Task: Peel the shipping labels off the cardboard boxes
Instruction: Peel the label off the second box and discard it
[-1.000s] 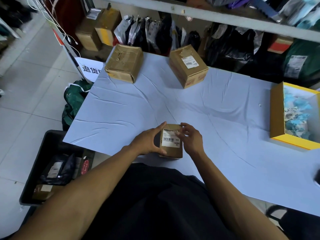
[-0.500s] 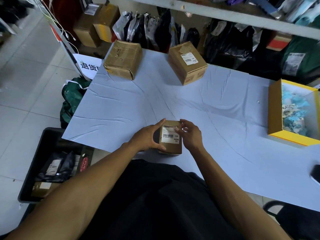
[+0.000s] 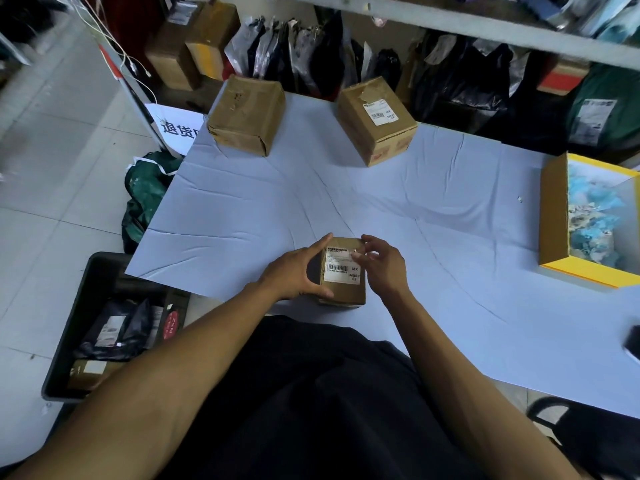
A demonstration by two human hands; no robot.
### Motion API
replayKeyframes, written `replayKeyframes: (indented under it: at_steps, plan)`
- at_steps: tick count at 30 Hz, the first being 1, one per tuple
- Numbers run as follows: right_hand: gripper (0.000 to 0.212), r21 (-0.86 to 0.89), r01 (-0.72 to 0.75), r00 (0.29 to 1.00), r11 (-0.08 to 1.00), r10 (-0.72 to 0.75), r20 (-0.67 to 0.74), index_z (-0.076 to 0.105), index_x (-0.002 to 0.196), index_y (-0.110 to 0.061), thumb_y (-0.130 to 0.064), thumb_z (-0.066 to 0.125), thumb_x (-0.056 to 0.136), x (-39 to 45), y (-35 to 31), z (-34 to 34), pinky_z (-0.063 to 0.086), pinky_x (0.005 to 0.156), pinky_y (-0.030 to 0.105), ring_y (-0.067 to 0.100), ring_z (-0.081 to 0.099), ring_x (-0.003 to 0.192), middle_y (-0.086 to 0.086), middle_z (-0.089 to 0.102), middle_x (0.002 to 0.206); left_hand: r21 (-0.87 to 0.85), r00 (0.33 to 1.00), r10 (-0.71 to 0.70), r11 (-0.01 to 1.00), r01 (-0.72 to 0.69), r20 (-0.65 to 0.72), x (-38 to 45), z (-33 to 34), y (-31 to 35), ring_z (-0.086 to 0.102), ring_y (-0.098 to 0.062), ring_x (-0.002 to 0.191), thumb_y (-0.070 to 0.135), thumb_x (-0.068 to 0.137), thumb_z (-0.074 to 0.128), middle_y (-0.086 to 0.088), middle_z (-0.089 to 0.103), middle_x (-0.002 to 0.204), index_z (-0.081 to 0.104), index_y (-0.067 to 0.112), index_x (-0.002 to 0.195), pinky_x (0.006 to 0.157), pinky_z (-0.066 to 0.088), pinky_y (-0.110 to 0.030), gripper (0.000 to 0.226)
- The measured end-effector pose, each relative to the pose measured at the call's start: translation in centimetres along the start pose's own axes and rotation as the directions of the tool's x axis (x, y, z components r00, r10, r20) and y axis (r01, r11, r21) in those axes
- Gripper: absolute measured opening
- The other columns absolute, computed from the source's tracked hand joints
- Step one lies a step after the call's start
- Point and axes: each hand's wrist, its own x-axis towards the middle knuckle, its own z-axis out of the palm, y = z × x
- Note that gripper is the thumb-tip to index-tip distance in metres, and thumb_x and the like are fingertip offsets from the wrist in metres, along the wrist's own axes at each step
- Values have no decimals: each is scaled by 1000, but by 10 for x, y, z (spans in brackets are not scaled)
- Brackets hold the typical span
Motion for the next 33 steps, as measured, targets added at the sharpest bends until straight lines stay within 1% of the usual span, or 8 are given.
replayKeyframes:
  at_steps: [4, 9, 13, 21, 23, 27, 31, 33]
  plan:
    - [10, 14, 0, 1000, 1000, 0, 0, 64, 79, -13, -19, 68, 85, 0, -1, 0, 49, 85, 36, 24, 62, 107, -5, 58, 136, -6, 1000, -4, 1000, 4, 4, 1, -1, 0, 50, -22, 126, 60, 58, 84, 4, 52, 142, 3, 61, 145, 98, 47, -38, 119]
    - [10, 34, -7, 1000, 999, 7, -6, 66, 86, -7, -17, 67, 86, 0, -1, 0, 44, 75, 28, 23, 63, 107, -4, 58, 136, -8, 1000, -10, 1000, 10, 2, 0, -2, 0, 50, -22, 126, 61, 58, 84, 5, 53, 142, 3, 61, 145, 99, 47, -39, 119]
    - [10, 28, -8, 1000, 1000, 9, -4, 66, 86, -7, -18, 67, 86, -1, -3, -1, 41, 66, 16, 20, 62, 103, -4, 57, 137, -5, 1000, -11, 1000, 11, 6, 0, -2, 1, 50, -22, 126, 61, 58, 84, 4, 52, 143, 3, 60, 145, 99, 47, -40, 119]
    - [8, 32, -23, 1000, 999, 23, 0, 63, 83, -10, -16, 66, 87, -1, -3, -2, 38, 63, 12, 14, 59, 96, -6, 58, 136, -3, 1000, -2, 1000, 2, 5, -1, -2, 1, 50, -23, 128, 62, 58, 83, 4, 52, 144, 3, 60, 145, 100, 47, -42, 118]
    - [9, 61, -30, 999, 998, 32, -19, 64, 82, -10, -17, 65, 88, 1, -3, -3, 39, 64, 12, 14, 60, 97, -6, 61, 131, -4, 1000, -1, 1000, 1, 7, -1, -2, 0, 50, -22, 128, 62, 57, 83, 5, 53, 143, 3, 61, 145, 100, 47, -43, 118]
    - [11, 139, -46, 997, 989, 55, -61, 64, 81, -15, -20, 65, 90, 5, -1, -5, 43, 75, 24, 17, 63, 101, -1, 69, 118, 0, 1000, -3, 1000, 3, 18, -1, -3, 0, 49, -21, 129, 62, 57, 83, 8, 53, 143, 2, 63, 144, 99, 47, -42, 118]
    - [10, 137, -56, 996, 989, 64, -54, 66, 83, -13, -21, 65, 89, 6, 2, -3, 44, 82, 27, 16, 63, 103, -1, 69, 118, 1, 1000, 0, 1000, 0, 17, -1, -3, 0, 50, -20, 129, 61, 58, 84, 8, 53, 143, 3, 61, 145, 99, 46, -41, 118]
    - [11, 145, -64, 995, 987, 74, -61, 66, 82, -14, -21, 65, 90, 7, 2, -3, 45, 81, 27, 16, 63, 100, -2, 69, 117, -1, 1000, 2, 1000, -2, 19, 0, -3, 0, 50, -20, 129, 60, 58, 84, 8, 53, 143, 3, 61, 145, 99, 47, -41, 118]
